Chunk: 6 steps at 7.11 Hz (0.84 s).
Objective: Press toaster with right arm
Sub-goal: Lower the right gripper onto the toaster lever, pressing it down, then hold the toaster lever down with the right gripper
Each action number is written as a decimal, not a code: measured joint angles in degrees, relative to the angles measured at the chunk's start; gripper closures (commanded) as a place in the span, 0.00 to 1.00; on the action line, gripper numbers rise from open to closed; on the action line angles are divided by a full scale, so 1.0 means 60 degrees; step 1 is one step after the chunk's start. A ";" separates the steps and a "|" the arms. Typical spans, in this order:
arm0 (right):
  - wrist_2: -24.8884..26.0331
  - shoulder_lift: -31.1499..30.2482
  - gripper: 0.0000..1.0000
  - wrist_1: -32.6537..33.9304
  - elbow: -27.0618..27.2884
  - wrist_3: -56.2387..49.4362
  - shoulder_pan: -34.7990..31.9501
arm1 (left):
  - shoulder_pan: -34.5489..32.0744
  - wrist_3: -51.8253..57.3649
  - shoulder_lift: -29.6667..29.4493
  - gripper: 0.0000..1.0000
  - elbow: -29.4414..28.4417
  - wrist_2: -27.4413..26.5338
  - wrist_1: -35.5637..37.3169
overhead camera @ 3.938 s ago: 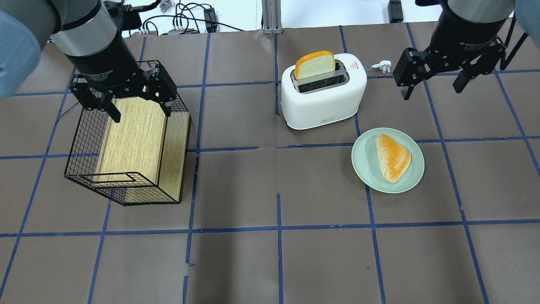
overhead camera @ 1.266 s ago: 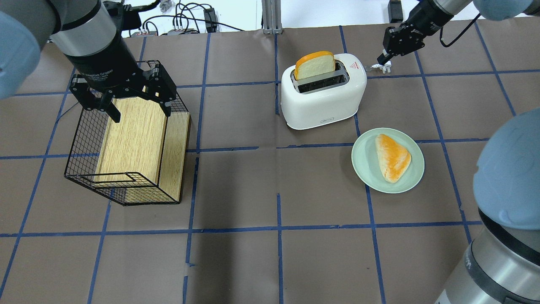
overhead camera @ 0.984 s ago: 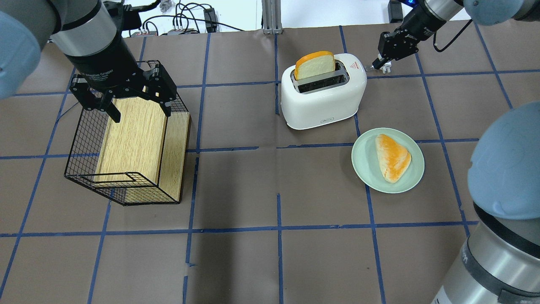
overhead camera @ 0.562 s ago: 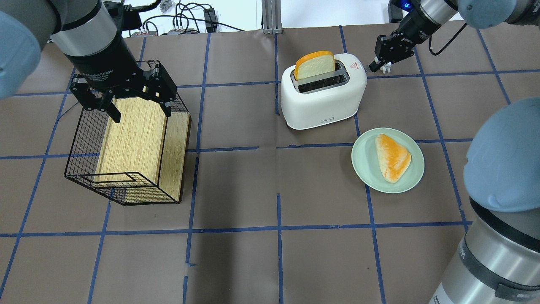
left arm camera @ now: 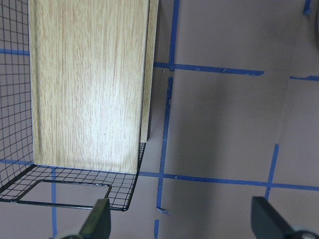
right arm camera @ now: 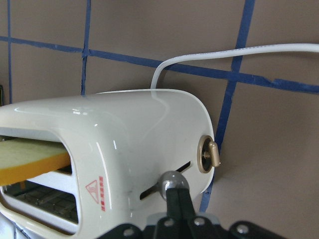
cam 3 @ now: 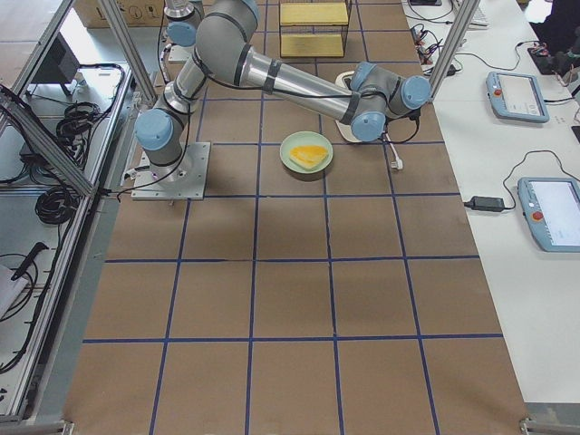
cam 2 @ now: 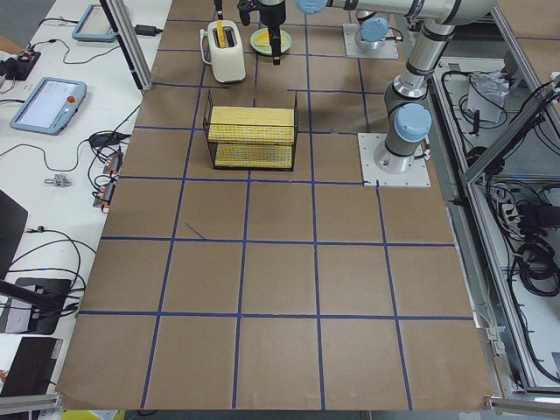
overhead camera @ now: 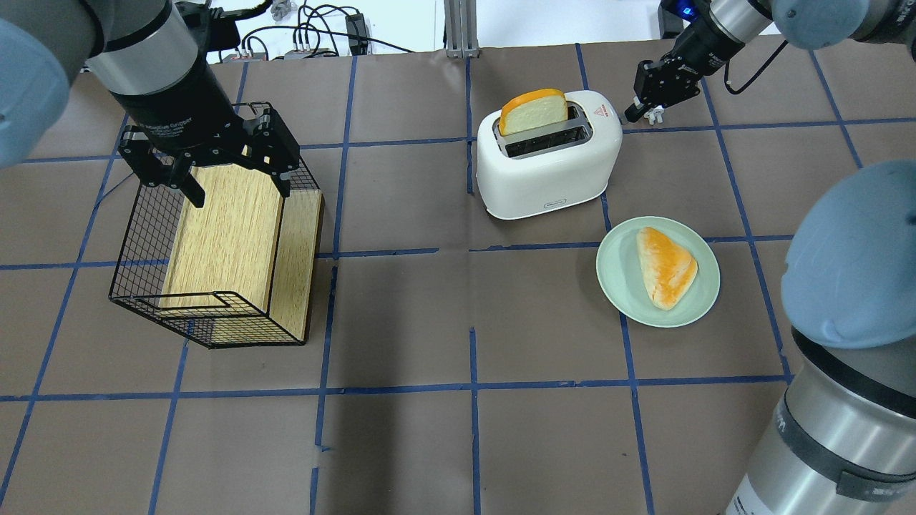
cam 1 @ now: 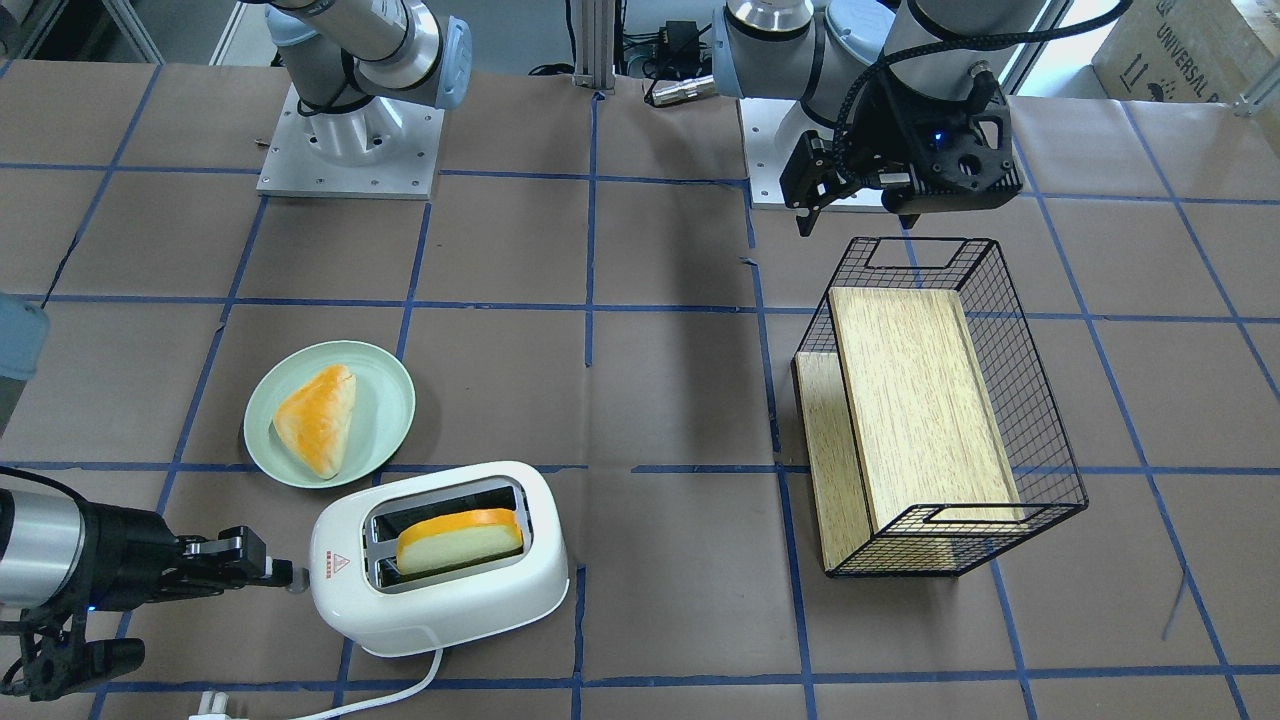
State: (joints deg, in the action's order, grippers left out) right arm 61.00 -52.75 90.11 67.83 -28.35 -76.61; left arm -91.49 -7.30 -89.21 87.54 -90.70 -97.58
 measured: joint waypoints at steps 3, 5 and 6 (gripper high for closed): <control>-0.0013 0.0228 0.95 0.0028 -0.0021 -0.0019 0.0001 | 0.0000 0.0000 0.0000 0.00 0.0000 0.0000 -0.0004; -0.0108 0.0462 0.95 0.0107 -0.0134 -0.0010 0.0008 | 0.0000 0.0000 0.0000 0.00 0.0000 0.0000 -0.0007; -0.0141 0.0576 0.95 0.0121 -0.0236 -0.0007 0.0009 | 0.0000 0.0000 0.0000 0.00 0.0000 0.0000 -0.0010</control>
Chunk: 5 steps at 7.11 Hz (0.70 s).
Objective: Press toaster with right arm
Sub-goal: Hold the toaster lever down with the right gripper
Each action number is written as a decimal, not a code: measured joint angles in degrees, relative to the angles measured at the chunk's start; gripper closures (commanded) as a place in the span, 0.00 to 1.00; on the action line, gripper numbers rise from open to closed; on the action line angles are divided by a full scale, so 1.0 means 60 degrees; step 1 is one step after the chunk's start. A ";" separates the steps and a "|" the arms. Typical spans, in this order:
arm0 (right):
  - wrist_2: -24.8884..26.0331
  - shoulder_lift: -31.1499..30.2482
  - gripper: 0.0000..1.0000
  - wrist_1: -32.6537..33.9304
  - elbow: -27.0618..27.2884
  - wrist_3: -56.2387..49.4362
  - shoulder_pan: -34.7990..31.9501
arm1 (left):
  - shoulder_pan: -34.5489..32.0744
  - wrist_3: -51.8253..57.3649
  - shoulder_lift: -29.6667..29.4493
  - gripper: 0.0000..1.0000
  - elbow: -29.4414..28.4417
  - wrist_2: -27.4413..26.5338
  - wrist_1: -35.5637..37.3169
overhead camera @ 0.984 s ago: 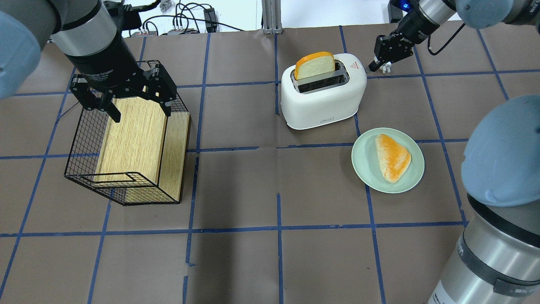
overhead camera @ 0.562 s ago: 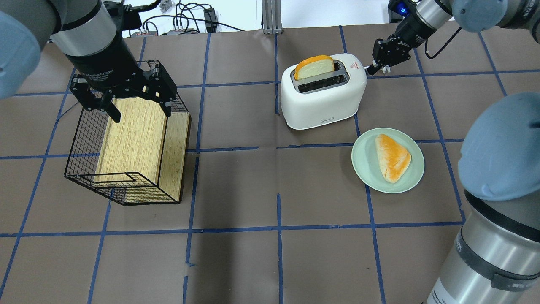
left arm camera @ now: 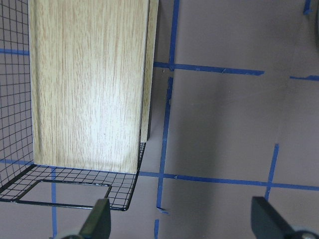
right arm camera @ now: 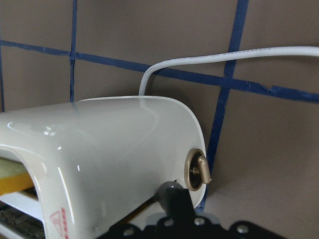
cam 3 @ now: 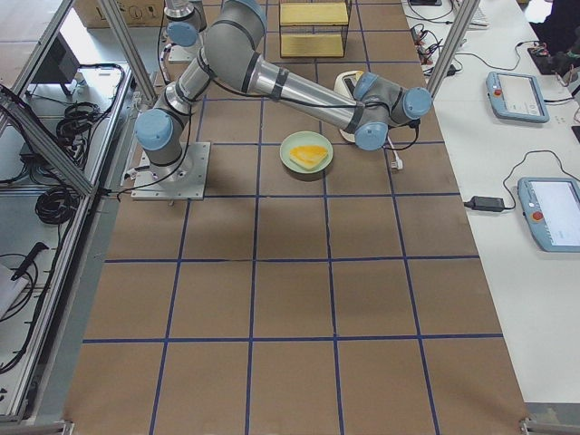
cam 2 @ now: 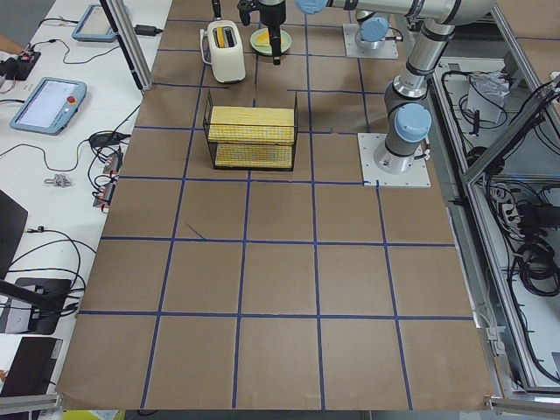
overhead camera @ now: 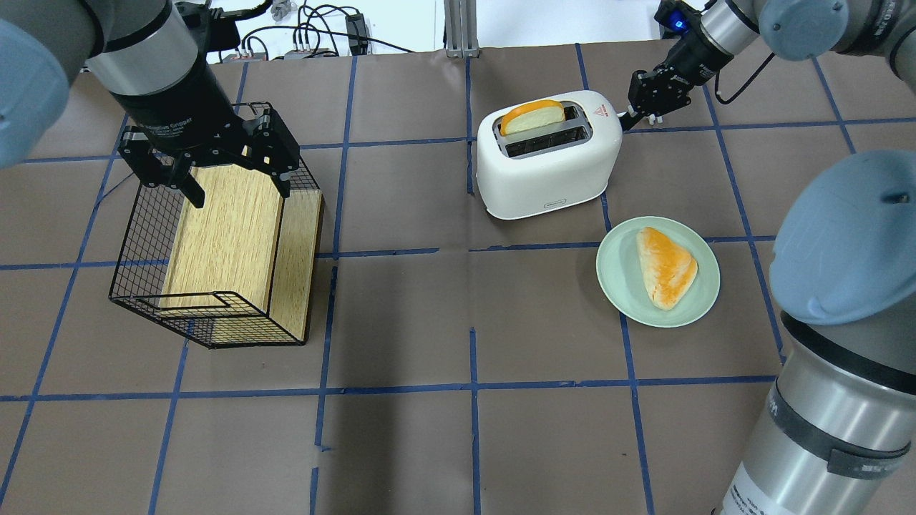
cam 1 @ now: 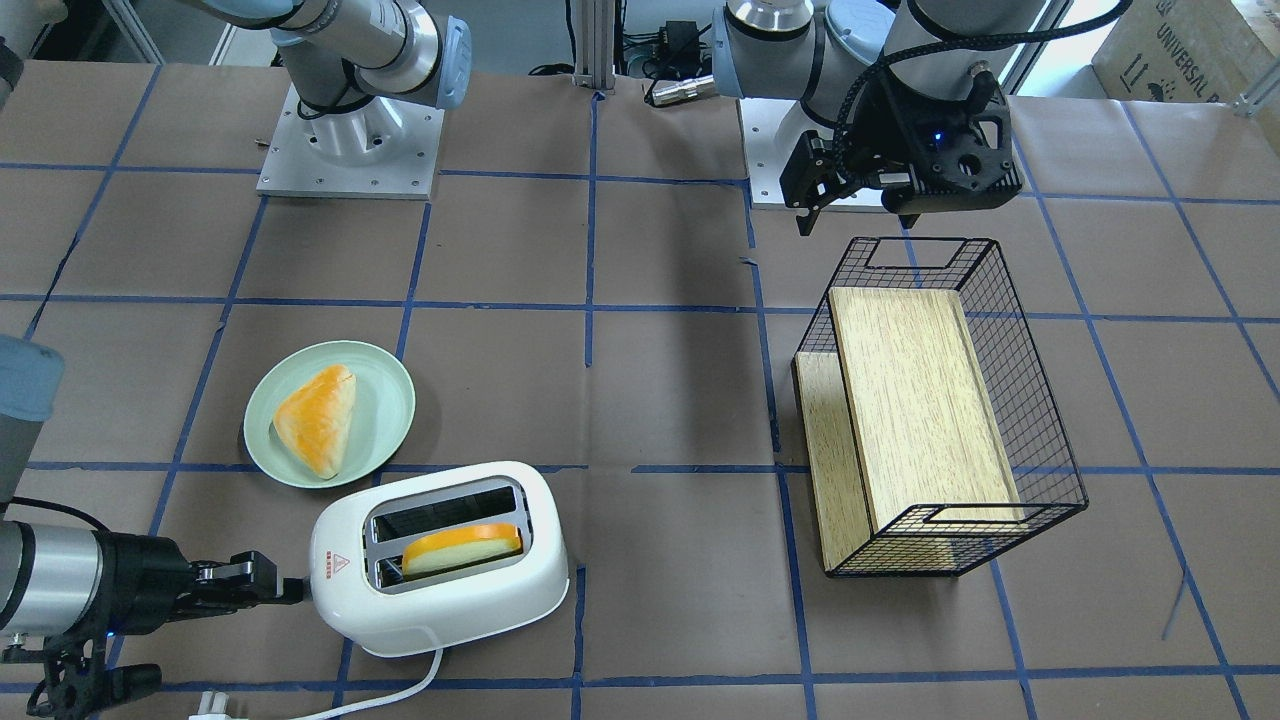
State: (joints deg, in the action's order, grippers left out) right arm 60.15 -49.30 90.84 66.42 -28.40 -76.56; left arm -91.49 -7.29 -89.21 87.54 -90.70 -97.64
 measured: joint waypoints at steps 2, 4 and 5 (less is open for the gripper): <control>-0.0027 0.0239 0.95 0.0016 -0.0151 0.0001 -0.0007 | 0.0000 0.0000 0.0000 0.00 0.0000 0.0000 0.0005; -0.0025 0.0376 0.95 0.0022 -0.0238 0.0000 -0.0013 | 0.0000 0.0000 0.0000 0.00 0.0000 0.0000 0.0003; -0.0022 0.0435 0.95 0.0022 -0.0280 -0.0004 -0.0013 | 0.0000 0.0000 0.0000 0.00 0.0000 0.0000 0.0008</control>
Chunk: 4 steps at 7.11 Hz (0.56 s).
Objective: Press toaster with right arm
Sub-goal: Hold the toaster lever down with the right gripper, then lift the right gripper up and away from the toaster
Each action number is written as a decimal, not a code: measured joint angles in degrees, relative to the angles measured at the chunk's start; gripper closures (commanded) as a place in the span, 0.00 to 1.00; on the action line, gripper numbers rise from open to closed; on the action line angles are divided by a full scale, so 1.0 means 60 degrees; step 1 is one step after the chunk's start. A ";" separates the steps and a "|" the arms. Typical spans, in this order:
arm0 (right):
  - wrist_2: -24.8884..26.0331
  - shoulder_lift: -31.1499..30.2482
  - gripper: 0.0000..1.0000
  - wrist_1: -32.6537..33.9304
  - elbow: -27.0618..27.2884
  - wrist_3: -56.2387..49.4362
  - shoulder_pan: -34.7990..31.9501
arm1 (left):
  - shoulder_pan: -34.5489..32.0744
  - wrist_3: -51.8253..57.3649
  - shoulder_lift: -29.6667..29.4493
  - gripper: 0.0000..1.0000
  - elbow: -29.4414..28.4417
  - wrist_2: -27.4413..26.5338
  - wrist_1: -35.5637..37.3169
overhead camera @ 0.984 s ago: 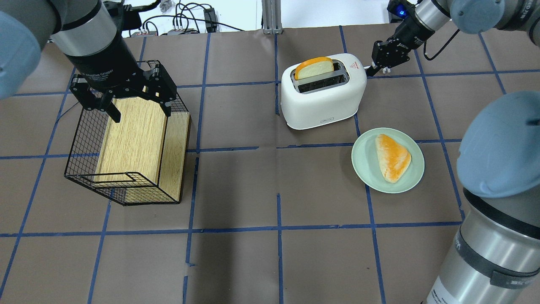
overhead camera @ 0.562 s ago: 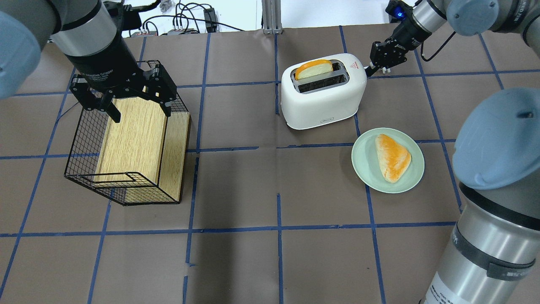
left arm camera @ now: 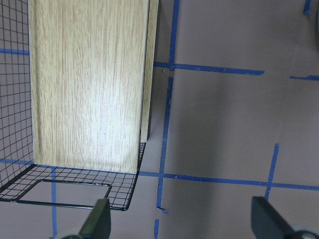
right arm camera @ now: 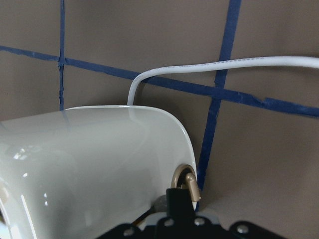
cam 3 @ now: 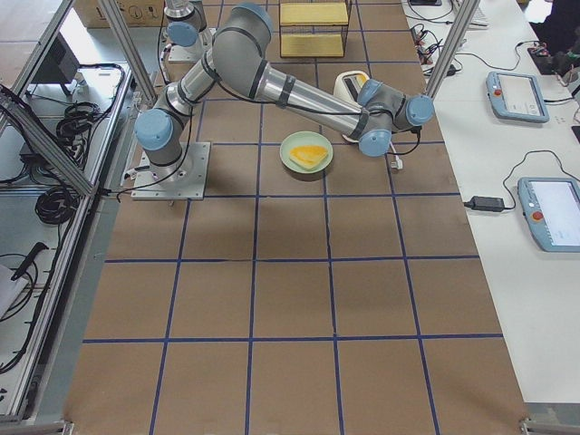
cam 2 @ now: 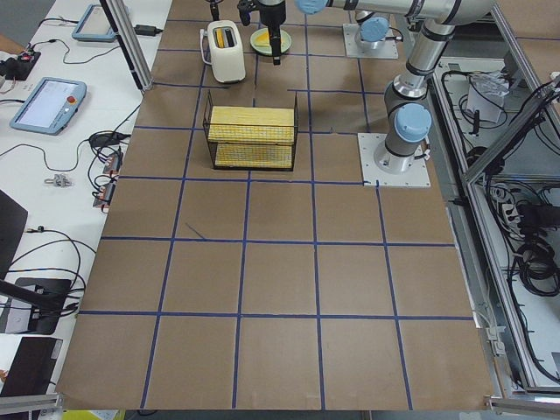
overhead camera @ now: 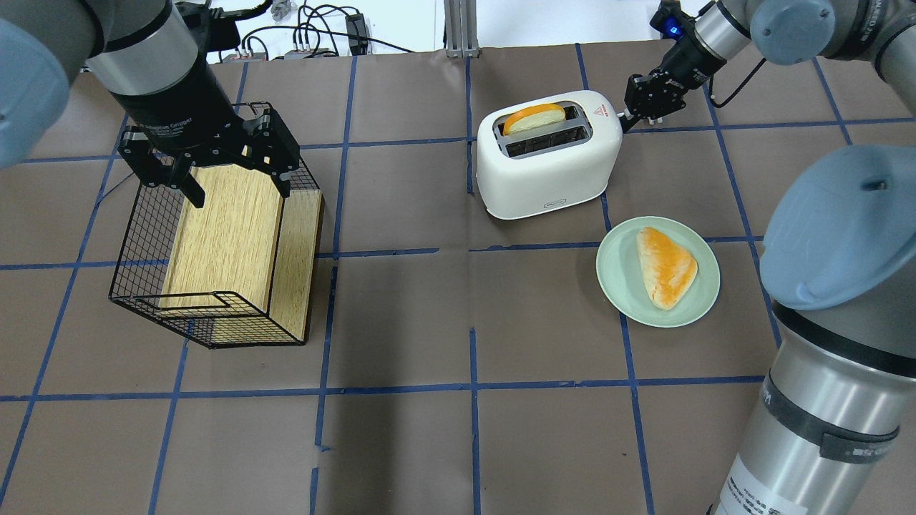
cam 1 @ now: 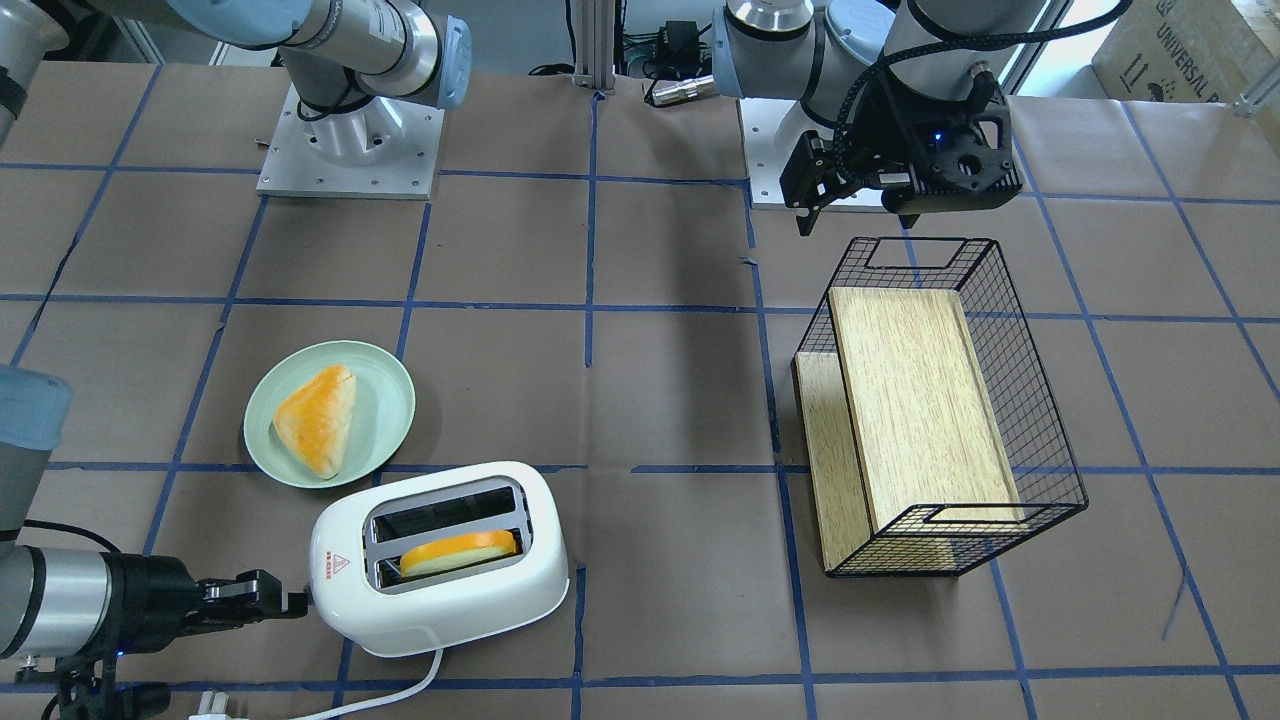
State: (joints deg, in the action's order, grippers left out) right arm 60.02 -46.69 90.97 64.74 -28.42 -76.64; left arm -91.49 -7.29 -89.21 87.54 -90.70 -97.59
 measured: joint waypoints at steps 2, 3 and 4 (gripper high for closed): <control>0.0002 0.0041 0.94 0.0009 -0.0049 0.0004 -0.0010 | 0.0000 0.0000 0.0000 0.00 0.0000 0.0000 -0.0005; 0.0010 0.0033 0.74 0.0020 -0.0062 0.0016 -0.0019 | 0.0000 0.0000 0.0000 0.00 0.0000 0.0000 -0.0008; 0.0086 -0.0020 0.21 0.0087 -0.0120 0.0096 -0.0055 | 0.0000 0.0000 0.0000 0.00 0.0000 0.0000 -0.0009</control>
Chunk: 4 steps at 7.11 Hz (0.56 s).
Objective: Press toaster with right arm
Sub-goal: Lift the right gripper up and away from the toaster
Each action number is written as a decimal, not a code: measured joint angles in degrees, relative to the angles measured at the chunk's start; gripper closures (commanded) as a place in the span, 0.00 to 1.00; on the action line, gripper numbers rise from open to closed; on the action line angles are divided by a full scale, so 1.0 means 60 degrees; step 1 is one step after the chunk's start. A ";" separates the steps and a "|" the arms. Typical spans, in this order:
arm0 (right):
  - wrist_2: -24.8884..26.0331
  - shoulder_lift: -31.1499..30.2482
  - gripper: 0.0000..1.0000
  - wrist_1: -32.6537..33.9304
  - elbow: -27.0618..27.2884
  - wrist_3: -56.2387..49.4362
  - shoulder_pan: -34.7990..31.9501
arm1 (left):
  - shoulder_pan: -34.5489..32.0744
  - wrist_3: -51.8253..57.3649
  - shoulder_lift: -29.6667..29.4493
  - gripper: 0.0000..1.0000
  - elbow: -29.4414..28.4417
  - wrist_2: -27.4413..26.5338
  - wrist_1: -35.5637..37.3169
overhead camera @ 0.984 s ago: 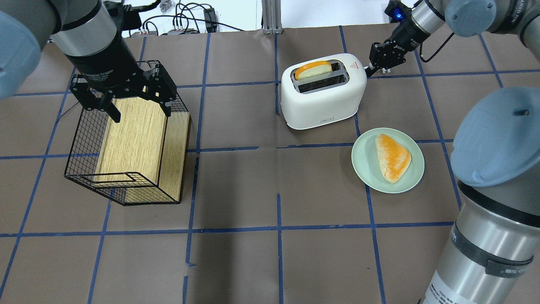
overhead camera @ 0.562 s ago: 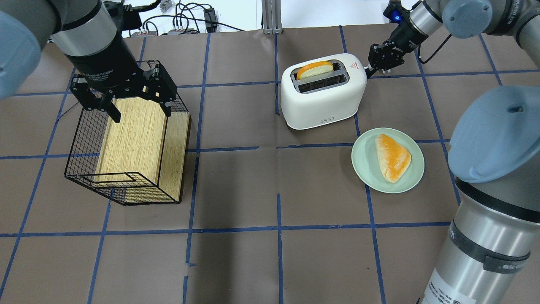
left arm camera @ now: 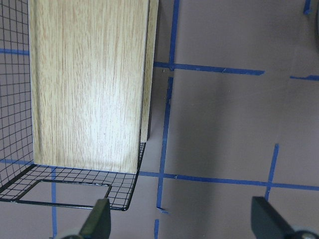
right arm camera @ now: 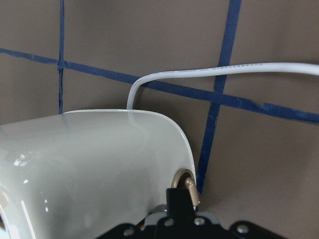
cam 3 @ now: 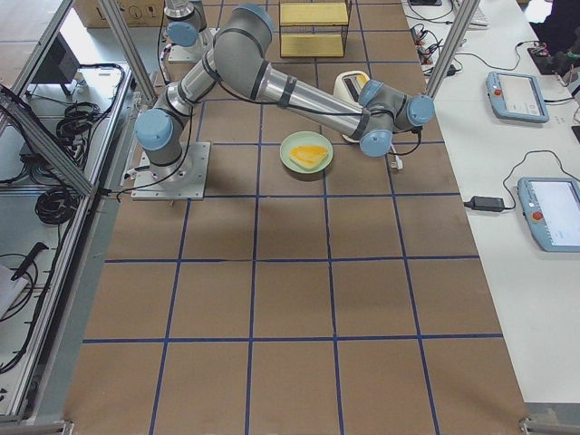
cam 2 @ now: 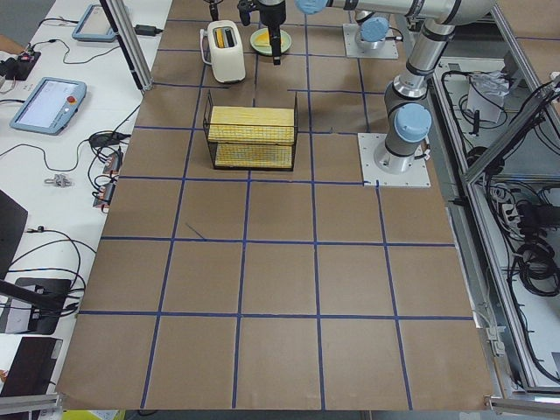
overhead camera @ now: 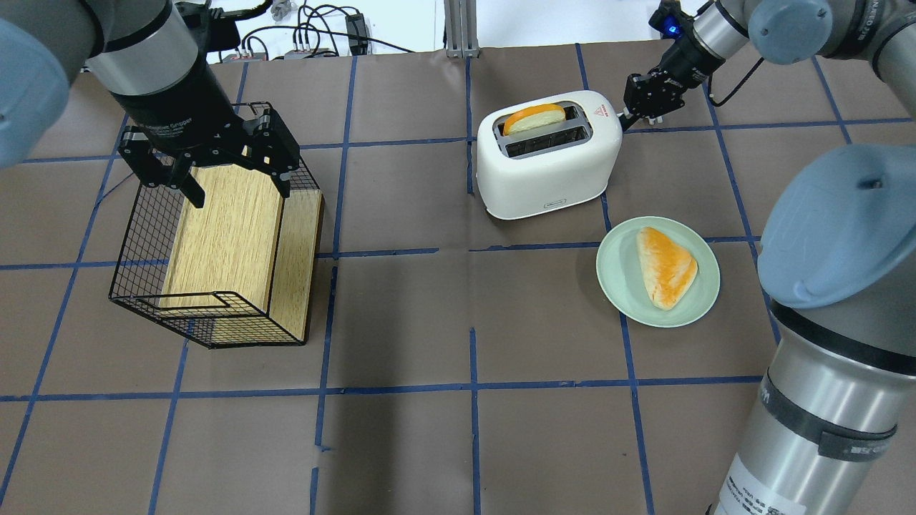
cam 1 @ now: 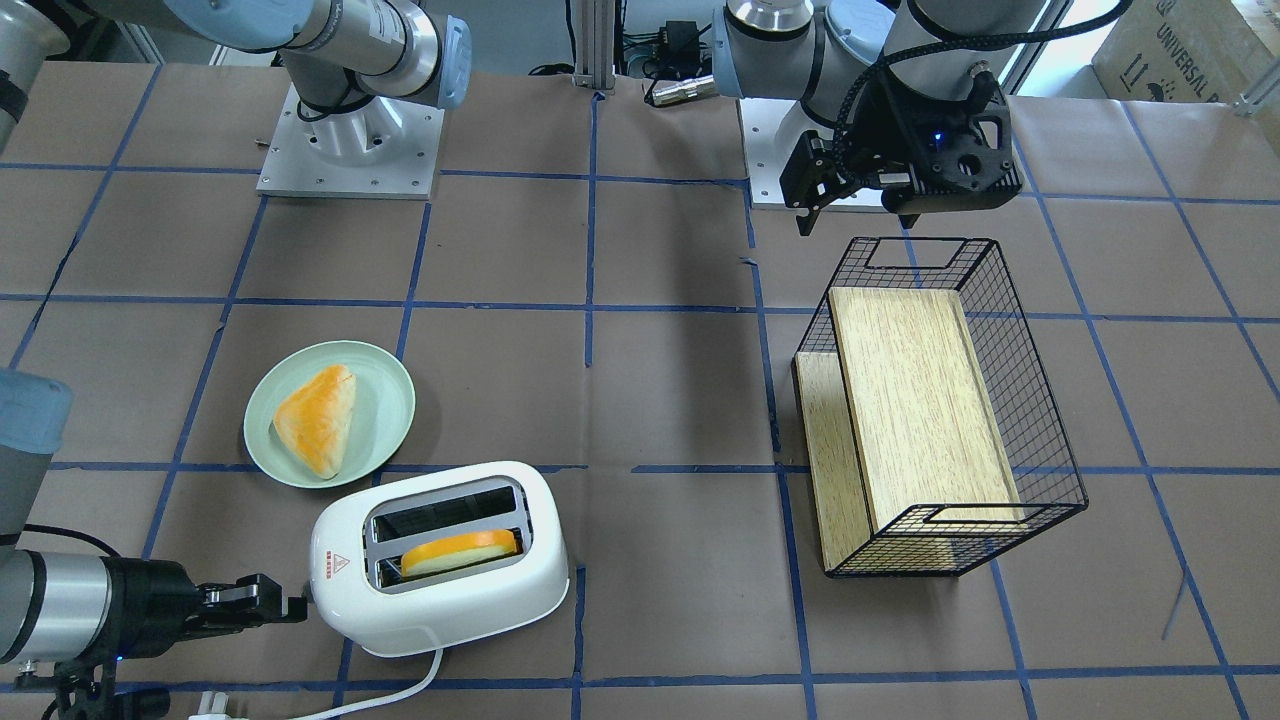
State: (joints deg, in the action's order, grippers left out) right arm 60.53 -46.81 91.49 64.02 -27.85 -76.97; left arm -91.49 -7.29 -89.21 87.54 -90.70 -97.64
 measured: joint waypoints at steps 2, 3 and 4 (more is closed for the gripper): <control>0.1349 -0.0435 0.00 0.0092 -0.0509 0.0508 -0.0403 | 0.0000 0.0000 0.0001 0.00 0.0000 0.0000 0.0000; 0.2562 -0.0763 0.00 0.0047 -0.0828 0.0792 -0.0803 | 0.0001 0.0000 0.0002 0.00 -0.0001 0.0000 0.0000; 0.3645 -0.1096 0.00 -0.0032 -0.1016 0.0911 -0.1197 | 0.0005 0.0000 0.0002 0.00 0.0000 0.0000 0.0003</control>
State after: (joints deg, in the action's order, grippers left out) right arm 82.40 -53.38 91.30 57.92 -22.38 -84.15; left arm -91.47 -7.30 -89.20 87.54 -90.70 -97.63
